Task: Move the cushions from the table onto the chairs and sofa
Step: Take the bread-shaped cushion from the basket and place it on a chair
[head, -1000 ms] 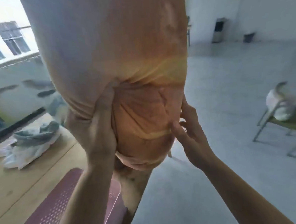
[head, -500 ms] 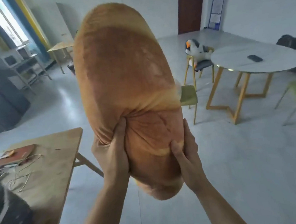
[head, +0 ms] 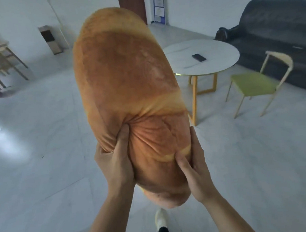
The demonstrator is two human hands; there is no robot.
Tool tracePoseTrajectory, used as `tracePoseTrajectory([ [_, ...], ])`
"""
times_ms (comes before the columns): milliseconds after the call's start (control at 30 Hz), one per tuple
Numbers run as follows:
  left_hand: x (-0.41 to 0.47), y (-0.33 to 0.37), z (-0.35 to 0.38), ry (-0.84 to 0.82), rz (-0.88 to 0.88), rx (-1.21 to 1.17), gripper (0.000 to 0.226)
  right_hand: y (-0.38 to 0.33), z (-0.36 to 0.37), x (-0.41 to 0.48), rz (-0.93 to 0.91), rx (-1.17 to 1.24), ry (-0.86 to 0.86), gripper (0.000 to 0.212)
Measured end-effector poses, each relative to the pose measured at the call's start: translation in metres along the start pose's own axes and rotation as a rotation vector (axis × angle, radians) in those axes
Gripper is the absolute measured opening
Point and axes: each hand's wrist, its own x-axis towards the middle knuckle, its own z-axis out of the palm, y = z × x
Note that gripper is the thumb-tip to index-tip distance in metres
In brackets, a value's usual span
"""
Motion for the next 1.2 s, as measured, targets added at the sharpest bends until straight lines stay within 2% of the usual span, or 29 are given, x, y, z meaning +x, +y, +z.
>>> tracePoseTrajectory([
  [100,0.053,-0.038,0.068,-0.069,-0.056,-0.012,0.046,0.023,-0.02,0.075,0.008,-0.052,0.083,0.097],
  [233,0.115,-0.077,0.176,-0.162,-0.148,-0.043,0.058,0.038,-0.062,0.174,0.024,-0.112,0.213,0.093],
  [400,0.164,-0.111,0.326,-0.334,-0.282,-0.051,0.053,0.044,-0.142,0.263,0.039,-0.228,0.373,0.101],
  [500,0.164,-0.138,0.413,-0.462,-0.359,-0.037,0.064,0.059,-0.196,0.3,0.074,-0.346,0.426,0.125],
  [600,0.156,-0.176,0.502,-0.603,-0.414,-0.054,0.057,0.082,-0.253,0.342,0.179,-0.417,0.479,0.159],
  [667,0.148,-0.205,0.56,-0.659,-0.445,-0.041,0.063,0.104,-0.294,0.375,0.215,-0.433,0.501,0.168],
  [733,0.14,-0.234,0.619,-0.69,-0.455,-0.019,0.072,0.128,-0.34,0.41,0.221,-0.437,0.549,0.165],
  [900,0.14,-0.272,0.762,-0.77,-0.405,0.029,0.074,0.149,-0.464,0.514,0.162,-0.451,0.632,0.145],
  [1000,0.162,-0.285,0.834,-0.879,-0.352,0.062,0.085,0.15,-0.524,0.582,0.11,-0.481,0.63,0.131],
  [1200,0.217,-0.351,0.961,-1.0,-0.411,0.13,0.097,0.182,-0.604,0.706,0.113,-0.537,0.589,0.111],
])
